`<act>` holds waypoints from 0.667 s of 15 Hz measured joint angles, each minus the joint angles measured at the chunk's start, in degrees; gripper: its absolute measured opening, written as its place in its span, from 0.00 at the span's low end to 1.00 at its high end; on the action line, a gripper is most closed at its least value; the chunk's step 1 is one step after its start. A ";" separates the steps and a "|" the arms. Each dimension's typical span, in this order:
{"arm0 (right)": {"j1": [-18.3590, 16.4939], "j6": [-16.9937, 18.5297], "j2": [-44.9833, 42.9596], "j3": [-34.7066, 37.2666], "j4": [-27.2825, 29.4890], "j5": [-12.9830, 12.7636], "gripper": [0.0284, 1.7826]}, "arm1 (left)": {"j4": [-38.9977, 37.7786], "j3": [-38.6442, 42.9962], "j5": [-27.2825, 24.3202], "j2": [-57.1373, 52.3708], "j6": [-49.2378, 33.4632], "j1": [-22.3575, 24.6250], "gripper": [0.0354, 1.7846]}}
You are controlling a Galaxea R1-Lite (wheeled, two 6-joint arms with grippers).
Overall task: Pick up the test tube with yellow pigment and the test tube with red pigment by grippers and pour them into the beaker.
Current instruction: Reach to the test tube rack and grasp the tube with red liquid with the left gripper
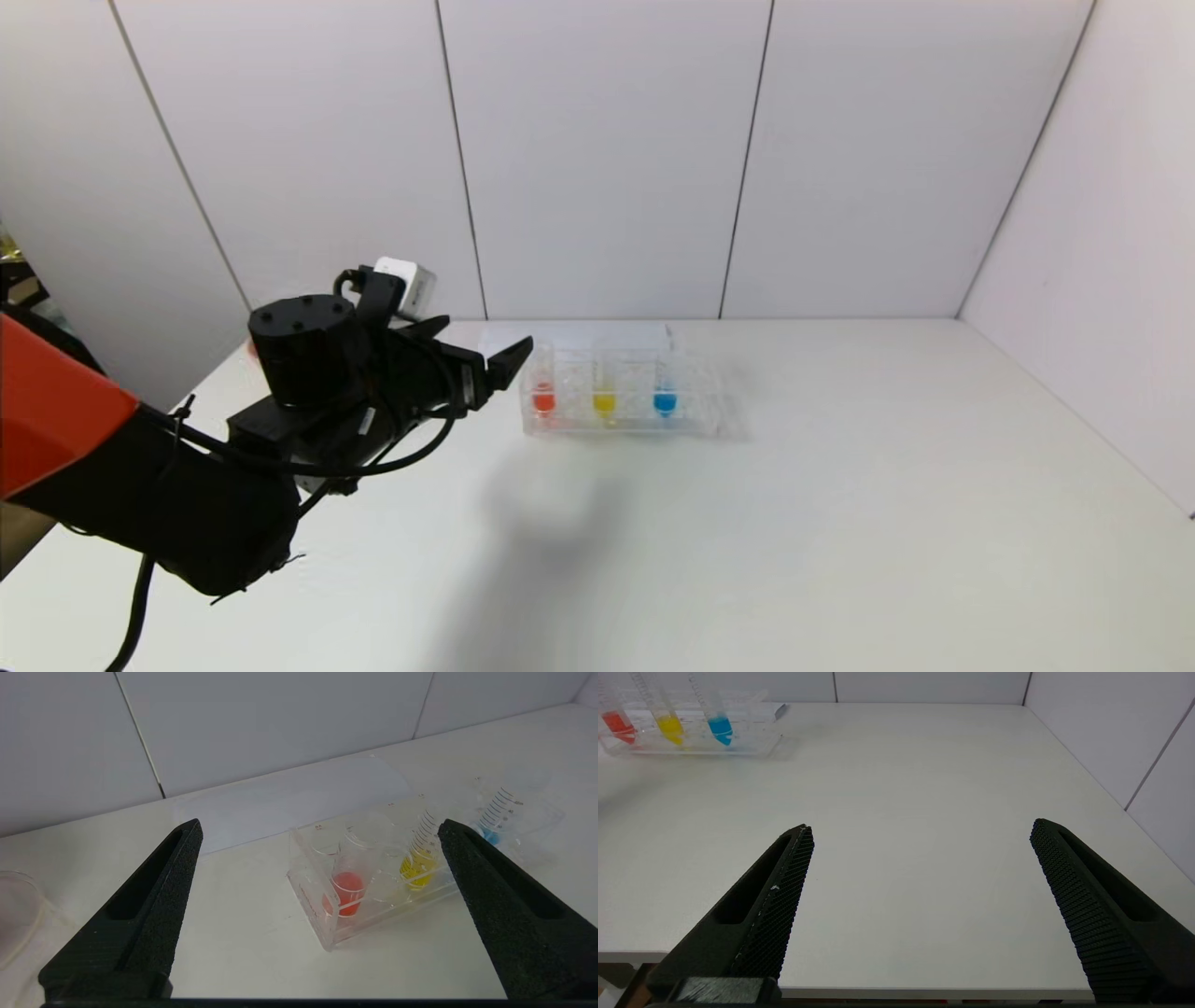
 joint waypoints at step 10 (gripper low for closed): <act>-0.02 0.00 0.00 0.00 0.00 -0.01 0.95 | -2.13 -5.29 7.88 9.56 -0.02 -5.52 0.99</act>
